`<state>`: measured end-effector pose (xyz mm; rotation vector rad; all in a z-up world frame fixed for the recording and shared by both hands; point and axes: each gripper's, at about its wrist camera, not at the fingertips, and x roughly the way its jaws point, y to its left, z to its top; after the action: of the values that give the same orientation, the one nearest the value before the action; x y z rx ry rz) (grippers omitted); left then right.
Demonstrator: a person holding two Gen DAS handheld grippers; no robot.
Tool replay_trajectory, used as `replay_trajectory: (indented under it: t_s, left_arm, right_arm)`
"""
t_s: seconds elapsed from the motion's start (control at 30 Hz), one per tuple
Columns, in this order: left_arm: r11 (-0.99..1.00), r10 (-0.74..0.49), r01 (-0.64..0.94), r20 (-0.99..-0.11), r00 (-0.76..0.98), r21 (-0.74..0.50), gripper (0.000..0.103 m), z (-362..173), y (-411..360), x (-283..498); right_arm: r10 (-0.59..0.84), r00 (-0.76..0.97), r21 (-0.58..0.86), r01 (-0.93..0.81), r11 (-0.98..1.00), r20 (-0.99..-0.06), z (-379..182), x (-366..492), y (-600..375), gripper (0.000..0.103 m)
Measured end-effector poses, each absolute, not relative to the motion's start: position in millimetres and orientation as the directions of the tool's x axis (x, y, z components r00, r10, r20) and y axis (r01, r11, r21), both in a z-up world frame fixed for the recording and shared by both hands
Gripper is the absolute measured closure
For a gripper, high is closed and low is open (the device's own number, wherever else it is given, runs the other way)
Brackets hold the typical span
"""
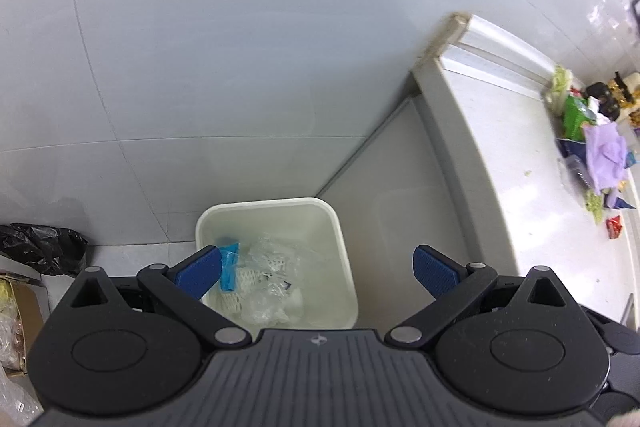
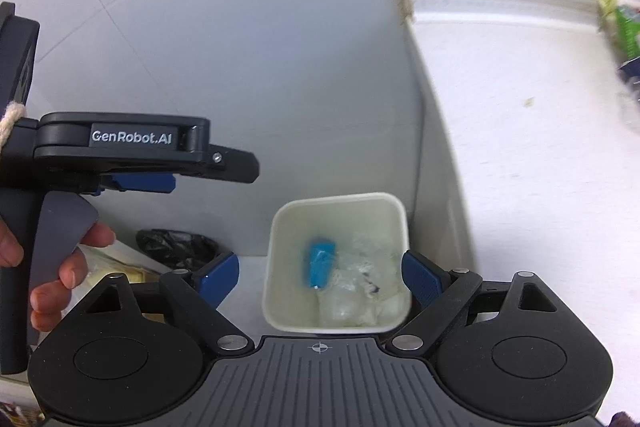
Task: Collect trash
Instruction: 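Move both tools back to the counter toward the clear plastic trays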
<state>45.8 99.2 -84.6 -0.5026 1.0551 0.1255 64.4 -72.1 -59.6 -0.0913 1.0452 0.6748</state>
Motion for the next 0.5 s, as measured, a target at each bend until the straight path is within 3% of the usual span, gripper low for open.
replay_trajectory:
  t_s: [0.5]
  left_arm:
    - [0.896,-0.157,-0.277,-0.832,0.531,-0.346,0.001,-53.7,46.7,62.0]
  right_arm:
    - [0.416,0.495,0.260,-0.354,0.898,-0.762,-32.0,82.5,-187.8,0.007]
